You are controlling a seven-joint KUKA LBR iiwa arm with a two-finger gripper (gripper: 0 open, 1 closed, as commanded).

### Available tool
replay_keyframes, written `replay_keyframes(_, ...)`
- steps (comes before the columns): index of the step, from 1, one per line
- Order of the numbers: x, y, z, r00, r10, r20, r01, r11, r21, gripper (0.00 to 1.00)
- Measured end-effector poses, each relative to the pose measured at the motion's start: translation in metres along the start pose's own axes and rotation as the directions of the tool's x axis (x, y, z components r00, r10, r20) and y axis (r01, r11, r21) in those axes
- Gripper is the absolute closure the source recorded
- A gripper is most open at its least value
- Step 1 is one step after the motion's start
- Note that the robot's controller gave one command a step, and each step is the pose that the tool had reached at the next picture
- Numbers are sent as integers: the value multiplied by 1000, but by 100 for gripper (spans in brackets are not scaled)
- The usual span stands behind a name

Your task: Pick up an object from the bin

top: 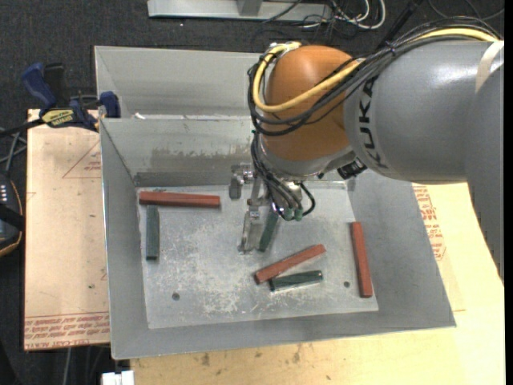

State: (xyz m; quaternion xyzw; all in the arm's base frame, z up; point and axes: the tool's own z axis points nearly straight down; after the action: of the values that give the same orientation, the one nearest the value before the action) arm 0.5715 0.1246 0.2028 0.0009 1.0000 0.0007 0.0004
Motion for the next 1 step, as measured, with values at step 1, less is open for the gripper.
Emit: replay_keyframes(1, 0, 0, 0, 1000, 0, 0, 0, 1000, 0, 0)
